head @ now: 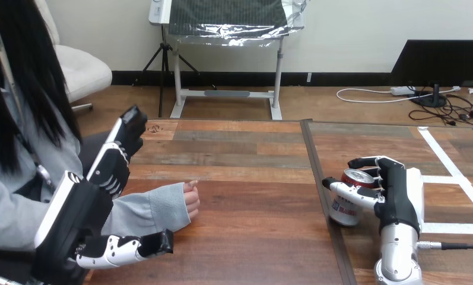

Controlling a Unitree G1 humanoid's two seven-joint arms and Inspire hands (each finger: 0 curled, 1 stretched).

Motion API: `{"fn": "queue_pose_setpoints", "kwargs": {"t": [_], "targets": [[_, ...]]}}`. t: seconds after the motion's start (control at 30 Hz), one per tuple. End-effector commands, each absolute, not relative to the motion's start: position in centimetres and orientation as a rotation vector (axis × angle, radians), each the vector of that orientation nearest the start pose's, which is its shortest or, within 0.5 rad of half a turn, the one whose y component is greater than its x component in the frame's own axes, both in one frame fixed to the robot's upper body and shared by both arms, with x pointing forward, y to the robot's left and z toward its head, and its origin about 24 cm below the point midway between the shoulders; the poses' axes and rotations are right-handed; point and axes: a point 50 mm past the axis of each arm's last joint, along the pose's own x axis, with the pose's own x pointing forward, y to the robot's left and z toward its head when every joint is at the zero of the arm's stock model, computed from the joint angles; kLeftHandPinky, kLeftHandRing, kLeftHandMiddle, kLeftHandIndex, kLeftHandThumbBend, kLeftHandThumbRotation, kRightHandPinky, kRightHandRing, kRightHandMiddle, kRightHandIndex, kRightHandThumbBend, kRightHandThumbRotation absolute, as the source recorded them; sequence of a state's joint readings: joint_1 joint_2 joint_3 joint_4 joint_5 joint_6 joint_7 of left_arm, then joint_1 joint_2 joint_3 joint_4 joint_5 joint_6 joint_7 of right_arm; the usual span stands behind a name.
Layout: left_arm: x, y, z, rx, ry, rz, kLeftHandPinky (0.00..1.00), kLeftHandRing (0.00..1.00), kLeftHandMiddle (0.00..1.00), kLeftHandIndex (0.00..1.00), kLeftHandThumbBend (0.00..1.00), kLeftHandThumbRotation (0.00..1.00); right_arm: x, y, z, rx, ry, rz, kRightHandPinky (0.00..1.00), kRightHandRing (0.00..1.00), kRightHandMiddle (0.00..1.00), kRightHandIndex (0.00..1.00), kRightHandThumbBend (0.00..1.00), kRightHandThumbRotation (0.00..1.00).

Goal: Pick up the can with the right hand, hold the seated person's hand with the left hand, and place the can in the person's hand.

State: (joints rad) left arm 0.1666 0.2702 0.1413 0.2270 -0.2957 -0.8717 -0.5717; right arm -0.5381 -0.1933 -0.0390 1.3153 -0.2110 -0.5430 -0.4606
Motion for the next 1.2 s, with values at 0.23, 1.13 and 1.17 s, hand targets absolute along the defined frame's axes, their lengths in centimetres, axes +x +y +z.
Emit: {"fn": "queue_pose_setpoints", "kwargs": {"t": [0.23, 1.13, 1.17], "targets": [[19.6, 22.6, 6.7, 0.264, -0.576, -0.306, 1.0, 1.0, 1.0, 1.0, 1.0, 0.43, 33.4, -19.0, 1.6, -0.395, -0.034, -0.283, 0.38, 0.43, 0.49, 0.52, 0.82, 0.0], [20.6, 22.8, 6.7, 0.233, -0.616, -0.308, 1.0, 1.0, 1.0, 1.0, 1.0, 0.47, 33.2, -18.4, 1.5, -0.42, -0.068, -0.243, 0.37, 0.42, 0.48, 0.52, 0.83, 0.0], [20.6, 22.8, 6.7, 0.228, -0.614, -0.306, 1.0, 1.0, 1.0, 1.0, 1.0, 0.46, 33.2, -18.4, 1.5, -0.42, -0.068, -0.243, 0.37, 0.42, 0.48, 0.52, 0.83, 0.0]]}}
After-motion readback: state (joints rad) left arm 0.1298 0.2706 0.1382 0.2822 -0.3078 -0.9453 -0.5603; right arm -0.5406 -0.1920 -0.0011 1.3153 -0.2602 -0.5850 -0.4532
